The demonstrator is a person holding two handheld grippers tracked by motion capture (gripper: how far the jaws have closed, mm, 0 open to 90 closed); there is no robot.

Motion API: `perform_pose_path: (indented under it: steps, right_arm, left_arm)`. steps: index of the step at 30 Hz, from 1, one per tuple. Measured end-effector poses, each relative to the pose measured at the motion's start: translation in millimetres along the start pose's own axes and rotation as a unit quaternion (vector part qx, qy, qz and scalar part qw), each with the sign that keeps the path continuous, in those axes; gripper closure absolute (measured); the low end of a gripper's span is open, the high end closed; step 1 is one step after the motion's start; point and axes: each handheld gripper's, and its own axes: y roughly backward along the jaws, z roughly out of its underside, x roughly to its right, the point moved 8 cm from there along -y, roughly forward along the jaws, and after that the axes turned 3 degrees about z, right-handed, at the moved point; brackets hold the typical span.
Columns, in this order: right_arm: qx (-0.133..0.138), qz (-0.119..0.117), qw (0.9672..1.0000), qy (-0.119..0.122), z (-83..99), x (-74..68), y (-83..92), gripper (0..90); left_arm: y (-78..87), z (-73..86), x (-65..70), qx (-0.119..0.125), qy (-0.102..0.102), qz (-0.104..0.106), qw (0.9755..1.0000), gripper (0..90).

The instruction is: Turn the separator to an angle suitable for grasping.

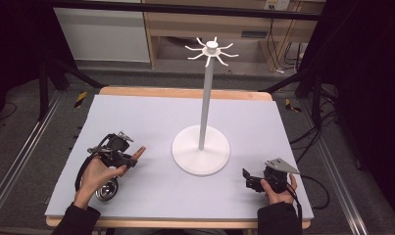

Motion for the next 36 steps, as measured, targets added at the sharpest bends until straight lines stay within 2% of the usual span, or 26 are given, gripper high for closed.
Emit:
perform_pose_path:
  steps: [12,18,20,24,29,30,32,33,34,35,36]
  right_arm:
    - [-0.001,-0.003,1.0,-0.004,0.0,-1.2,0.2,2.7]
    - [0.001,0.0,1.0,0.0,-0.2,0.0,-0.1,2.7]
    - [0.002,0.001,1.0,-0.001,-0.3,0.0,-0.1,2.7]
    - [0.003,0.001,1.0,-0.002,-0.6,0.5,-0.1,2.6]
    - [0.006,0.001,1.0,-0.005,-1.4,0.3,0.1,2.6]
    - [0.006,0.001,1.0,-0.005,-1.4,0.3,0.1,2.6]
    - [0.006,0.001,1.0,-0.006,-1.4,0.3,0.3,2.6]
    - [0.006,0.001,1.0,-0.005,-1.5,0.4,0.4,2.6]
    - [0.006,0.002,1.0,-0.005,-1.5,0.5,0.4,2.6]
    - [0.006,0.002,1.0,-0.005,-1.5,0.5,0.4,2.6]
    - [0.006,0.002,1.0,-0.005,-1.6,0.7,0.8,2.6]
  left_arm:
    - [21.6,-3.4,1.3,0.037,0.004,-0.001,0.9993,67.3]
    - [38.1,-7.9,5.3,0.075,0.001,-0.005,0.9971,67.3]
    - [39.4,-8.5,5.7,0.08,0.001,-0.007,0.9968,67.3]
    - [45.7,-11.9,8.4,0.107,-0.004,-0.014,0.9941,67.3]
    - [51.3,-17.1,10.5,0.151,0.002,-0.017,0.9884,67.2]
    - [51.3,-17.1,10.5,0.151,0.002,-0.017,0.9884,67.2]
    - [54.7,-18.8,9.9,0.169,0.005,-0.025,0.9852,67.2]
    - [57.7,-20.7,10.2,0.189,0.01,-0.029,0.9816,67.2]
    - [59.8,-21.8,10.5,0.199,0.011,-0.029,0.9795,67.2]
    - [59.8,-21.8,10.5,0.199,0.011,-0.029,0.9795,67.2]
    - [61.7,-22.7,11.0,0.209,0.012,-0.03,0.9774,67.2]
